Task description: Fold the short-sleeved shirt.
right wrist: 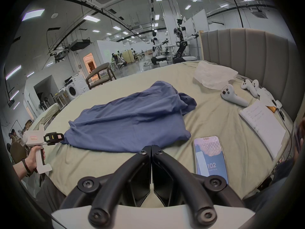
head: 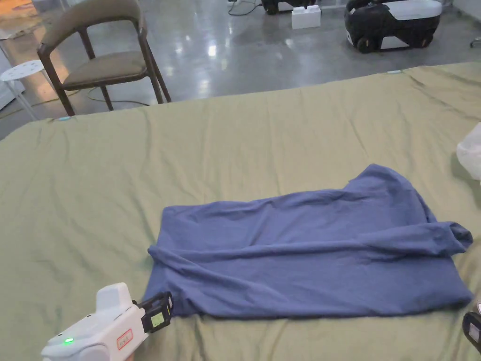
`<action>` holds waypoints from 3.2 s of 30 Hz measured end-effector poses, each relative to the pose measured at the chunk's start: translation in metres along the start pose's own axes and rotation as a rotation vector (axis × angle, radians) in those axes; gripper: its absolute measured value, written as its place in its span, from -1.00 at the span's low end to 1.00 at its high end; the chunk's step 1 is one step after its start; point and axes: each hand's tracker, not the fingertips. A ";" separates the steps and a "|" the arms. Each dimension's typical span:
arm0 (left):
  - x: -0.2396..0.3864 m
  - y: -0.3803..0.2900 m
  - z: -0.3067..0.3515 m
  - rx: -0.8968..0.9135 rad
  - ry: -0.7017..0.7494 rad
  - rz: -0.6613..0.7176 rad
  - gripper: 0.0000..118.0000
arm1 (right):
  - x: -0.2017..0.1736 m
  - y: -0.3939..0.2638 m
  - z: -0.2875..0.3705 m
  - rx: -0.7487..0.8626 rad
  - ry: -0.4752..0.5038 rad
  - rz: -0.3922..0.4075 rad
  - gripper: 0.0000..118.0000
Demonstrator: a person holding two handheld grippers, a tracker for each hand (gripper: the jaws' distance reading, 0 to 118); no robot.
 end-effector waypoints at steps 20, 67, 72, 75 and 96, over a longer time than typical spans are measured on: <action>0.018 0.001 -0.020 -0.095 0.022 -0.174 -0.86 | 0.019 0.033 -0.148 -0.247 -0.171 0.126 -0.27; 0.051 -0.078 0.255 0.281 -0.027 -0.177 -1.00 | -0.055 -0.022 0.078 0.066 0.001 0.237 -1.00; 0.042 -0.067 0.245 0.258 -0.023 -0.151 -1.00 | -0.057 -0.024 0.068 0.049 0.007 0.196 -1.00; 0.028 -0.045 0.223 0.222 -0.053 -0.104 -1.00 | -0.057 -0.022 0.066 0.049 0.016 0.190 -1.00; -0.029 0.065 -0.063 -0.143 0.111 0.008 -0.60 | -0.009 -0.022 0.049 -0.056 -0.049 0.161 -1.00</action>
